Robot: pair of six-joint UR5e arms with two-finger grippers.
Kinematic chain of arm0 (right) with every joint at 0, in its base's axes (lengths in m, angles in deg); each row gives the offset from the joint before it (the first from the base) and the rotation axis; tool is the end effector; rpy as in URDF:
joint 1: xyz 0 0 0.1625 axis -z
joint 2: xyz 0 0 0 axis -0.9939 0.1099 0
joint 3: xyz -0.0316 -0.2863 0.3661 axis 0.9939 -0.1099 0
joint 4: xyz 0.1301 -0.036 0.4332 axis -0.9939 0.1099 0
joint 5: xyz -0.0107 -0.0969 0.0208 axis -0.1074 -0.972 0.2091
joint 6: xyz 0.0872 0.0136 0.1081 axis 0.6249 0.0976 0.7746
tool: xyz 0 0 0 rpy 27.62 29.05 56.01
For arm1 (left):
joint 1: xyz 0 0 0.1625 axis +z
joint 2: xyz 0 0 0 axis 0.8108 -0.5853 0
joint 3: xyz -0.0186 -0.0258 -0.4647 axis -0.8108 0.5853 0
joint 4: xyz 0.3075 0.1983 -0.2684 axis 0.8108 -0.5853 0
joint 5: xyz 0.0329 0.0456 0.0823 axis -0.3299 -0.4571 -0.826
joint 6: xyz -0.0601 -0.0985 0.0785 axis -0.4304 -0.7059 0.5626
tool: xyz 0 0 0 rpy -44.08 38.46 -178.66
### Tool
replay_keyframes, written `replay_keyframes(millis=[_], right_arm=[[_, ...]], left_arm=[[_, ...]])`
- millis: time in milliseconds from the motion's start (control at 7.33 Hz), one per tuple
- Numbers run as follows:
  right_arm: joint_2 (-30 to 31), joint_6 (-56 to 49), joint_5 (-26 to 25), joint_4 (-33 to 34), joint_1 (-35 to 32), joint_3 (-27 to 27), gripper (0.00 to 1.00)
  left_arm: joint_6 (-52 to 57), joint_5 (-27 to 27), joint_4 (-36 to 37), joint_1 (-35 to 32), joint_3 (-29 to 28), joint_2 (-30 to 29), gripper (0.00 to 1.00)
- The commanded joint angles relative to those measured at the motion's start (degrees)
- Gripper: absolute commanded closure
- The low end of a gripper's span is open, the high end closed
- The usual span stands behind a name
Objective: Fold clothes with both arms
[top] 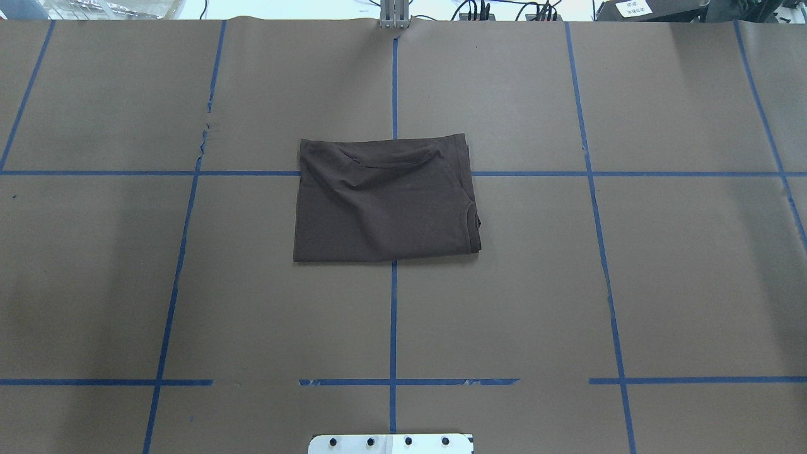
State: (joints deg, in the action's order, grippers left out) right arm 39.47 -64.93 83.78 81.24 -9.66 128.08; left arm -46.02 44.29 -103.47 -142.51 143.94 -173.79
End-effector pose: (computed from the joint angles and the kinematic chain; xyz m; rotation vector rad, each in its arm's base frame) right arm 0.0627 -0.5119 0.7217 -0.0131 -0.8088 -0.0069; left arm -0.0272 -0.5244 0.7543 0.1145 0.7057 0.1500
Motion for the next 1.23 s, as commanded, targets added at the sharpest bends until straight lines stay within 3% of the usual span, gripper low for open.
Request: replay_keyframes(millis=[0, 545, 1091], right_arm=[[-0.6, 0.1, 0.2, 0.0, 0.0, -0.5, 0.0], [-0.6, 0.1, 0.2, 0.0, 0.0, -0.2, 0.0], [-0.5, 0.1, 1.0, 0.0, -0.1, 0.3, 0.0]], left_arm=[[0.0, -0.1, 0.2, 0.0, 0.3, -0.1, 0.0], [0.0, -0.1, 1.4, -0.5, 1.1, -0.7, 0.0], [0.4, 0.3, 8.1, -1.5, 8.8, -0.1, 0.0]])
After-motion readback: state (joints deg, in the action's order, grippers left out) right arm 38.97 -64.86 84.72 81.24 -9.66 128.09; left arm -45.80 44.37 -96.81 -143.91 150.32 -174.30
